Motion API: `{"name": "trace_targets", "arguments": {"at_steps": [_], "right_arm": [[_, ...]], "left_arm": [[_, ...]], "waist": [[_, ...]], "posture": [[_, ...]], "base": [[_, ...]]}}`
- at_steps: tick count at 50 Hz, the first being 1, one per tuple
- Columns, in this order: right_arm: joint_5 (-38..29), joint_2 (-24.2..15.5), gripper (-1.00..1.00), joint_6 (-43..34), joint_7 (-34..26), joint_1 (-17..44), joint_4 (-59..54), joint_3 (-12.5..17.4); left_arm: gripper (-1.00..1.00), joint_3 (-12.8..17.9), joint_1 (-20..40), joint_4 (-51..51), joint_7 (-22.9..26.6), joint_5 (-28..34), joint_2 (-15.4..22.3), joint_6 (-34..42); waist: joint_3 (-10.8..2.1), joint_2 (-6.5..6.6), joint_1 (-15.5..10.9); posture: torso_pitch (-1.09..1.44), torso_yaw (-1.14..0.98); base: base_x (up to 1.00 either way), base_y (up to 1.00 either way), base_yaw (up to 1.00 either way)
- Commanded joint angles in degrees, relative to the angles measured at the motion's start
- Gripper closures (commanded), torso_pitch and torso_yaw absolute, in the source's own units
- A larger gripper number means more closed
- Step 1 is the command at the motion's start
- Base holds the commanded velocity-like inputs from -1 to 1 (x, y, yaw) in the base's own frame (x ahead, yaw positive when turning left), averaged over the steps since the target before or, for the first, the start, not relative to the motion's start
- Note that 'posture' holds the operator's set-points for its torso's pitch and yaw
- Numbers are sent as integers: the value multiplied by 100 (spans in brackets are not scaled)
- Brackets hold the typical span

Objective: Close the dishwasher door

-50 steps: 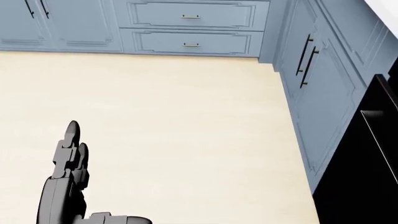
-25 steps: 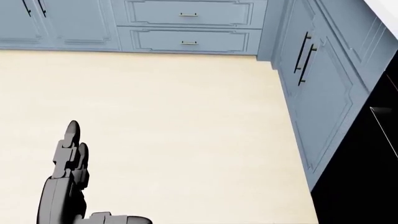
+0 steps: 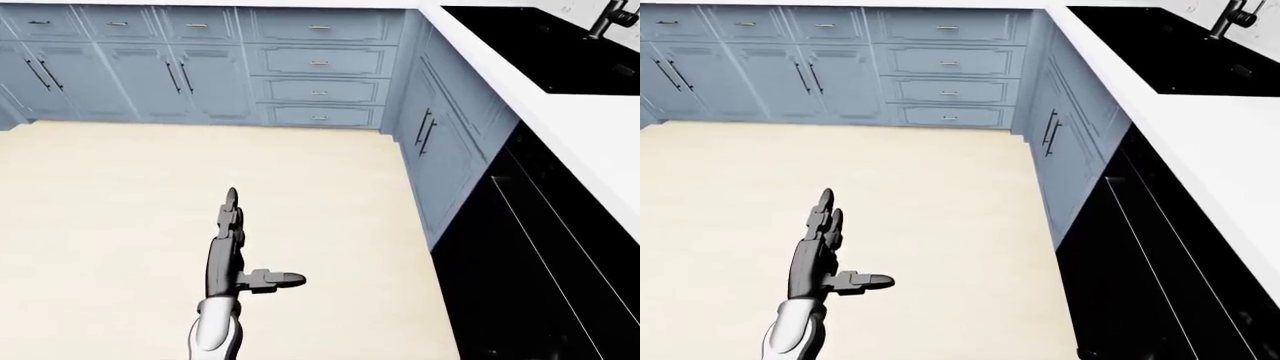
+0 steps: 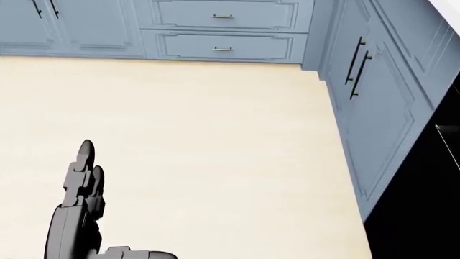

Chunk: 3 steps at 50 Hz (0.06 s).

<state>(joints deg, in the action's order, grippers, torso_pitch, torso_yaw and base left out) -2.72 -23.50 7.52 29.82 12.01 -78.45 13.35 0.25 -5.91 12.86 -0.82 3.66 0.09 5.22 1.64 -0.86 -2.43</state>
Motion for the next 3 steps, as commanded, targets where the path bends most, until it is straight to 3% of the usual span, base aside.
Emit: {"name": "trace_targets", "arguments": {"at_steps": [1, 3], "right_arm": [[201, -347, -100, 52, 413, -36, 52, 198], [223, -364, -100, 70, 405, -61, 51, 205]], "left_arm": [[-100, 0, 82, 237, -11, 1, 6, -190], [-100, 1, 82, 234, -13, 0, 6, -193]], "waist": [[-81, -90, 66], [-82, -89, 65]], "posture": [[0, 0], [0, 0]], "base": [[0, 0, 0], [0, 0, 0]]}}
